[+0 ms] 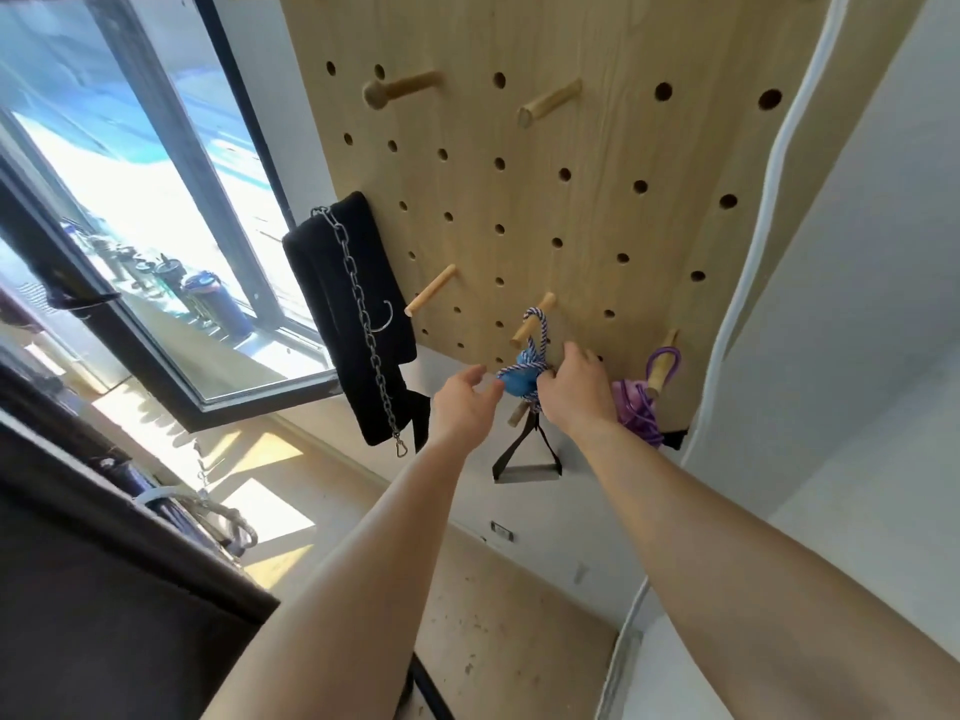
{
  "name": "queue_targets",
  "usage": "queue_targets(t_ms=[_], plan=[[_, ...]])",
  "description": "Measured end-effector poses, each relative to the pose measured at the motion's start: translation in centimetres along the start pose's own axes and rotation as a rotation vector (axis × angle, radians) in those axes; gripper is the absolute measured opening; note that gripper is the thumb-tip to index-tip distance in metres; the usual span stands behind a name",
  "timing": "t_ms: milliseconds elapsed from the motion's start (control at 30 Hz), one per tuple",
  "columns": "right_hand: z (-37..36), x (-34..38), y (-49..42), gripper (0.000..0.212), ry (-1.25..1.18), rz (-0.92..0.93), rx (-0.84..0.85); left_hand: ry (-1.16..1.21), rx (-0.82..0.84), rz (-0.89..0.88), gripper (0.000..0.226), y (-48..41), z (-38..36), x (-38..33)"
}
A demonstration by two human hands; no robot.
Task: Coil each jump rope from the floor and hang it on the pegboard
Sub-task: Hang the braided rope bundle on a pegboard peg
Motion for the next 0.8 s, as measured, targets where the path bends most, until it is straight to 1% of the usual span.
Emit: queue_targets(t_ms=[100, 167, 267, 333, 400, 467, 567, 633, 700, 800], plan=[[1.3, 1.7, 3.3, 0.051, 0.071, 0.040, 0.075, -0.193, 0.004, -0.027, 0.051, 3.9, 2.5, 0.3], [2.4, 2.6, 6.1, 0.056, 0.165, 0.093, 0.116, -0.344, -0.004, -0.063, 0.052, 6.9, 4.3, 0.2], [4.4, 3.5, 11.3, 0.048, 0.307, 0.155, 0.136, -0.532, 0.012, -0.109, 0.054, 12.1, 6.8, -0.2], [5.8, 3.9, 15.2, 0.043, 0.389, 0.181, 0.134, -0.607, 0.006, -0.139, 0.050, 16.1, 8.4, -0.6], [7.1, 4.1, 19.4, 0.042, 0.431, 0.196, 0.143, -0.673, -0.024, -0.182, 0.044, 20.5, 9.9, -0.8], [8.4, 4.2, 23.6, 0.045, 0.448, 0.208, 0.152, -0.674, -0.054, -0.208, 0.043, 24.8, 10.9, -0.8], [10.1, 3.9, 30.3, 0.048, 0.456, 0.246, 0.115, -0.571, -0.090, -0.217, 0.048, 31.4, 11.5, -0.3], [10.7, 3.0, 34.5, 0.049, 0.483, 0.263, 0.104, -0.535, -0.082, -0.222, 0.051, 35.6, 11.0, 0.3], [11.0, 1.6, 38.2, 0.050, 0.513, 0.257, 0.140, -0.528, -0.044, -0.210, 0.052, 39.5, 10.2, 1.3], [11.2, -0.6, 42.7, 0.054, 0.527, 0.210, 0.240, -0.537, 0.026, -0.171, 0.052, 44.9, 9.1, 3.1]])
Point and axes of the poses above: each hand's wrist, its own y-axis away from the middle knuckle, its own z-axis out of the back of the hand, x = y × z, the point moved 6 cm from there along -y, towards the middle knuckle, and after that the axes turned 8 degrees about -y, right-handed, at the moved point
